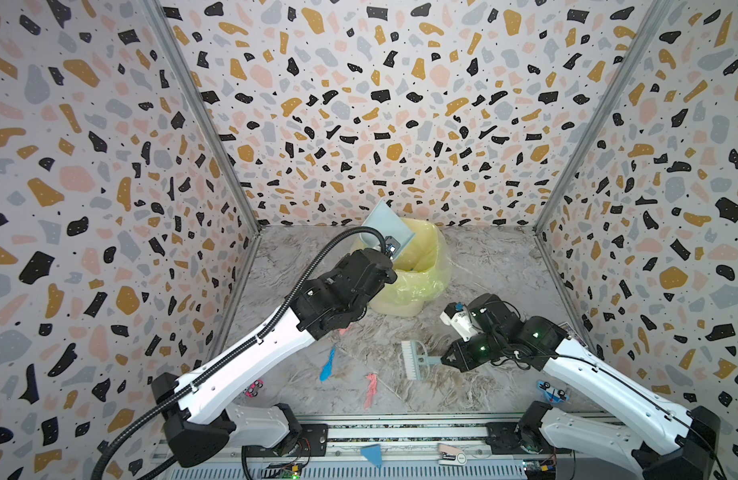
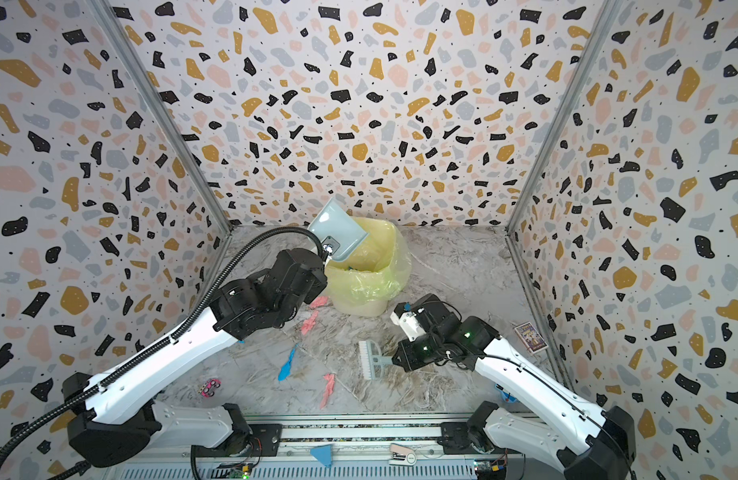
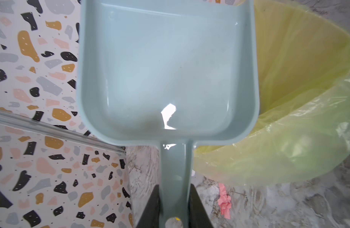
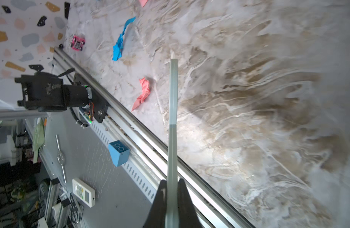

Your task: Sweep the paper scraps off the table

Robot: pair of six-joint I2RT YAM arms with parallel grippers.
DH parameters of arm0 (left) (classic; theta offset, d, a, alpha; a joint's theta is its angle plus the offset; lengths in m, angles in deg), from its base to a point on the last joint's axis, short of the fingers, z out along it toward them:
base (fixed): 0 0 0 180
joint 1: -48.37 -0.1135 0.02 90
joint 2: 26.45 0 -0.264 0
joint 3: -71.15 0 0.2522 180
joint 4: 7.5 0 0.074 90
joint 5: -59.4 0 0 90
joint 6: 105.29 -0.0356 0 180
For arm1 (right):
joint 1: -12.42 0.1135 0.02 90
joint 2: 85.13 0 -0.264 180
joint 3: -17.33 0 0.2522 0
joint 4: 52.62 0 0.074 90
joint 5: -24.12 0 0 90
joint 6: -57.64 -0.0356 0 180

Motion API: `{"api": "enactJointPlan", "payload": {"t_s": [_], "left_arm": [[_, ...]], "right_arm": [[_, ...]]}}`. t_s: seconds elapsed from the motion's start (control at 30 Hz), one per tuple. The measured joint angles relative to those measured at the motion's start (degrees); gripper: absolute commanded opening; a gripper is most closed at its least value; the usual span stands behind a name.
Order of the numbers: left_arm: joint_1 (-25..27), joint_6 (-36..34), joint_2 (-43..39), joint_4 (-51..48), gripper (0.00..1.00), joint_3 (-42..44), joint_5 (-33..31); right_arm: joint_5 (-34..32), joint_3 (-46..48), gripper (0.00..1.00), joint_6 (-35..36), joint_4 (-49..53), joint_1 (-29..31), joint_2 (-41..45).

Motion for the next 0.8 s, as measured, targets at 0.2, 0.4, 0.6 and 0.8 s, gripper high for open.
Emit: {"api": "enactJointPlan", "payload": {"t_s": [0.2,0.4,0.6,0.8], "left_arm": [[-2.99,7.13,-5.99,-0.46,0.13,6.78,5.73],[-5.16,11.37,-10.75,-0.72,0.14,9.99,9.66],[-5.62,12.85,-11.69,-1.57,0.14,10.8,11.87],[-5.97,13.03,-11.65,-2.19,0.14,10.84,13.35]], "right_arm": [[0.61,0.48,0.0,-5.14,-9.92,9.35,-4.02],[1.03,-0.5,0.0,-7.37,-17.29,14.78,-12.24],[1.16,-1.55,0.0,-8.02,-20.92,16.63,-16.65],[0.13,-3.15,0.0,-8.02,-21.64,16.68,-19.21]]}}
